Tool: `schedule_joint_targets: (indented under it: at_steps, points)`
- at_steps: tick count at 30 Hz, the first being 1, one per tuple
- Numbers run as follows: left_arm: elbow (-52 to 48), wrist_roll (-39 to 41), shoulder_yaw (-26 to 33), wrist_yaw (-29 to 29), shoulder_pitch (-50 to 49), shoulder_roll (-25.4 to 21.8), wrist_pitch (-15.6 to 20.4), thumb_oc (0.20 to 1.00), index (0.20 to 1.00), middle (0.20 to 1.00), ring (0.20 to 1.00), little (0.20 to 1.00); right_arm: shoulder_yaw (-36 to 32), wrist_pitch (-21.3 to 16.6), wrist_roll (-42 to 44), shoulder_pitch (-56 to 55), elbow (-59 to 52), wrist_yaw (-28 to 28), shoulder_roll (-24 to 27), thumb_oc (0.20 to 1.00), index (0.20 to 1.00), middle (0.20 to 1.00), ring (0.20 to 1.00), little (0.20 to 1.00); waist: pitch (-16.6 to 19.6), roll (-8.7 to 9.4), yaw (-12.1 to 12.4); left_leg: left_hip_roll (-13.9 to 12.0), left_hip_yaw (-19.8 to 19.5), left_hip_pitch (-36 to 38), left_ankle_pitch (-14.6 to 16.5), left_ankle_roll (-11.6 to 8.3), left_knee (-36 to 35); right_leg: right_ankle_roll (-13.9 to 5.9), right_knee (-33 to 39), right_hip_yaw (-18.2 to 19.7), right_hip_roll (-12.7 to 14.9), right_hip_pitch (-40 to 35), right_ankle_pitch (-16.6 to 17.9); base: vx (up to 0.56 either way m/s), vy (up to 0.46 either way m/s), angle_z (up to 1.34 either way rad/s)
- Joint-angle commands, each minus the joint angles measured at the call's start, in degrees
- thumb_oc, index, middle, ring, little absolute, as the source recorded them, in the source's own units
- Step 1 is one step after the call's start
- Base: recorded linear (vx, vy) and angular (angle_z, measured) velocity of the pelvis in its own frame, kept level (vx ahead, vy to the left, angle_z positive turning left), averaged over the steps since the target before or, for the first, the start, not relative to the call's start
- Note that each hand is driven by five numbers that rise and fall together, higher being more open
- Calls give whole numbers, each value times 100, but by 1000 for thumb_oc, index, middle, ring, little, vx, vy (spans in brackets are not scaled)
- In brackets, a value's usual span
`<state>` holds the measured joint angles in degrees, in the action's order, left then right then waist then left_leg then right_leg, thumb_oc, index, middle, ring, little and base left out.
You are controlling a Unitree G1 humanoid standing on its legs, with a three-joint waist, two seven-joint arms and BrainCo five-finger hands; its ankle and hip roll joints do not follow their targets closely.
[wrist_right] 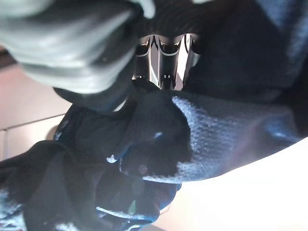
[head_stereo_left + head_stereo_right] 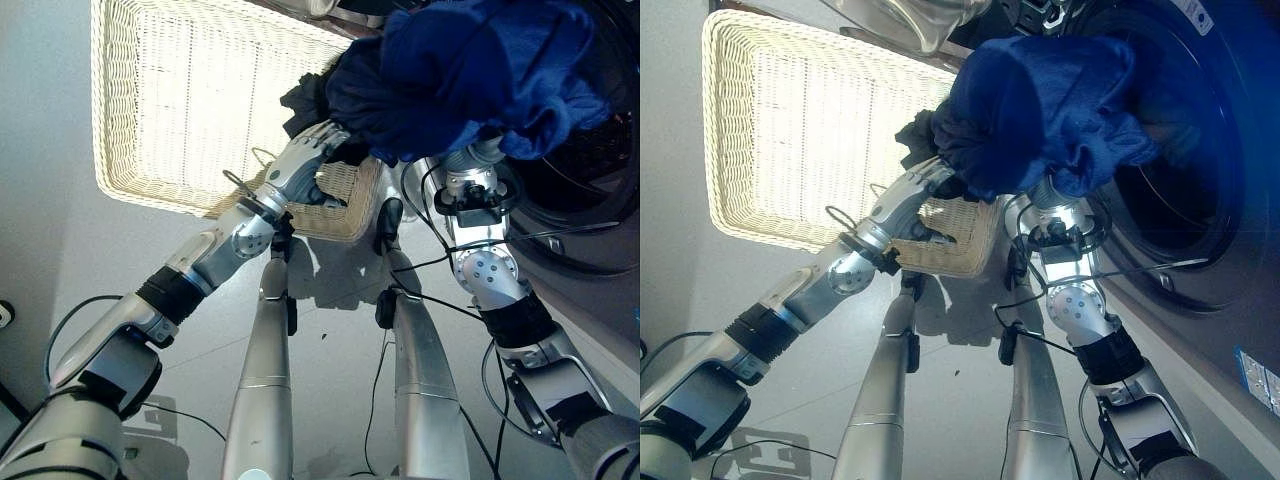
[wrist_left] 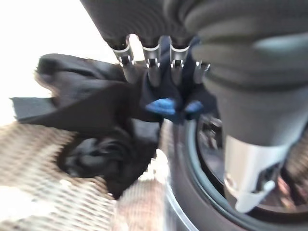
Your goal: Put the clothes into the washing machine.
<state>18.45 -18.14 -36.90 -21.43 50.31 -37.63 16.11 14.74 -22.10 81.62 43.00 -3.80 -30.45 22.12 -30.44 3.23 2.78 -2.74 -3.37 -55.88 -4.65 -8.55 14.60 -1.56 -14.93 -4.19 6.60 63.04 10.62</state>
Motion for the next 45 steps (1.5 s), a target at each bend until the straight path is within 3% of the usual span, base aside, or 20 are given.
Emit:
schedule_joint_targets:
  at_steps: [1,6,14,19,24,31,40,43,45]
  points:
    - [18,241,448,-576,-78,340,99,1000,1000,1000,1000,1000,-137,-36,234,29,-644,-393,-37,200,200,200,200,200,64,-471,-133,642,62,83,-464,495,-480,-757,-57,-738,-204,-327,22,0,0,0]
    - [411,263,524,-847,-160,357,-48,1000,1000,1000,1000,1000,-178,-119,388,66,-624,-407,-60,200,200,200,200,200,64,-485,-136,631,87,73,-489,488,-499,-752,-67,-748,-209,-306,37,0,0,0]
    - [1005,848,736,-1370,-348,450,73,1000,1000,1000,1000,1000,-312,-339,471,80,-537,-333,-20,200,200,200,200,200,64,-481,-171,578,145,91,-495,467,-503,-730,-63,-710,-238,-323,24,0,0,0]
    - [1399,1486,1036,-1825,-429,629,345,1000,1000,1000,1000,1000,-428,-278,384,136,-233,369,18,200,200,200,200,200,64,-449,-194,538,168,63,-512,436,-484,-735,-104,-693,-264,-299,13,0,0,0]
    - [2009,2147,1332,-2057,-300,847,726,1000,1000,1000,1000,1000,-702,-38,866,367,1073,1055,145,200,200,200,200,200,64,-464,-186,517,180,96,-497,406,-501,-750,-117,-693,-265,-320,-9,1,1,1]
    - [2449,2927,1449,-2235,-102,821,943,1000,1000,1000,1000,1000,-931,103,1752,706,2830,1104,530,200,200,200,200,200,64,-497,-184,510,176,61,-485,374,-545,-748,-92,-699,-266,-268,2,1,1,1]
    - [2796,3310,1503,-2209,57,745,1004,1000,1000,1000,1000,1000,-970,215,2061,940,3831,1589,859,200,200,200,200,200,64,-506,-227,488,197,-35,-509,358,-575,-703,-47,-644,-305,-168,21,0,0,0]
    - [2819,3306,1452,-2201,56,741,1020,1000,1000,1000,1000,1000,-983,190,1911,919,4031,1964,916,200,200,200,200,200,64,-525,-224,485,204,-45,-511,357,-572,-687,-72,-632,-319,-155,1,0,0,0]
    - [2797,3352,1360,-2195,32,719,970,1000,1000,1000,1000,1000,-964,-33,2003,1075,4154,2377,1141,200,200,200,200,200,64,-547,-216,493,173,18,-440,361,-508,-675,-104,-576,-356,-193,-47,19,-4,0]
